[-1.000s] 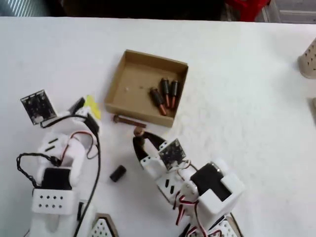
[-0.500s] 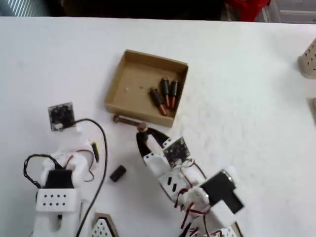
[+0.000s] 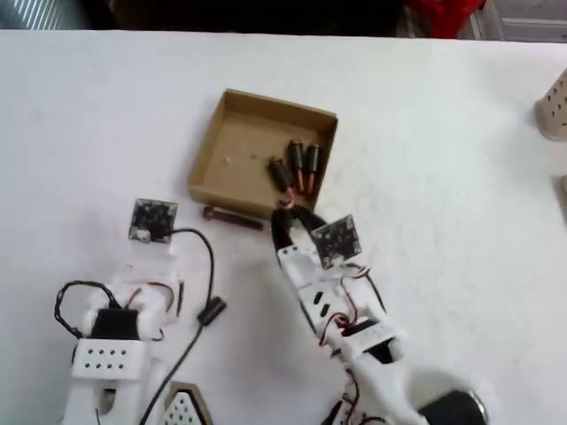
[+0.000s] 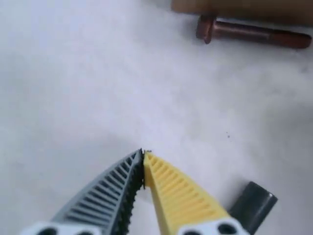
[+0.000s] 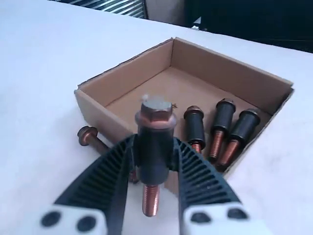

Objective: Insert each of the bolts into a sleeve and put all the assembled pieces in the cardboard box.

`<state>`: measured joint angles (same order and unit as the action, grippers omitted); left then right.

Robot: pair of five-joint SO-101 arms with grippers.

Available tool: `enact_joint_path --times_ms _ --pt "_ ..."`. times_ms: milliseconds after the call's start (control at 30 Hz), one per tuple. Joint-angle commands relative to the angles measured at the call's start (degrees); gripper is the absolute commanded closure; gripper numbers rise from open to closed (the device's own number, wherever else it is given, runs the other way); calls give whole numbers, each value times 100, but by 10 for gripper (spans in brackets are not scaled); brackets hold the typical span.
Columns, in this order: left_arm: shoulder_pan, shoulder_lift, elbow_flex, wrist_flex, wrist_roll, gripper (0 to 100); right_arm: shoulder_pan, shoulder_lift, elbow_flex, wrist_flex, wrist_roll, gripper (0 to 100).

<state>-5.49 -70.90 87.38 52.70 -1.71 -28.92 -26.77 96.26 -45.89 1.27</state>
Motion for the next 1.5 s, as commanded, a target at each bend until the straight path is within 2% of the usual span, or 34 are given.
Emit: enact_joint_path --times_ms 0,167,267,467,600,867,1033,1133,1267,1467 --pt "224 -22 26 -141 -88 979 154 -1851 -167 2237 79 981" --pt "215 -22 26 -176 -88 979 312 -3644 -1442 6360 870 981" --pt "215 -22 26 -185 -88 979 321 -4303 -1996 7609 923 981" --pt "215 -22 26 -185 -88 979 330 -4576 -2198 7785 949 981" --pt "215 -22 26 -185 -88 979 347 -4189 -2892 8391 949 981" --pt "215 -22 26 -185 -88 979 312 -1859 -5591 9587 932 981" --pt "207 -22 26 -185 -88 979 312 -374 -6980 9596 976 981" --pt "198 -22 26 -185 -88 979 163 505 -7684 9631 1336 981" --pt "198 -22 26 -185 -88 979 -145 1552 -8237 9613 1732 981" --pt "189 -22 26 -193 -88 979 -268 2800 -8993 9578 1767 981"
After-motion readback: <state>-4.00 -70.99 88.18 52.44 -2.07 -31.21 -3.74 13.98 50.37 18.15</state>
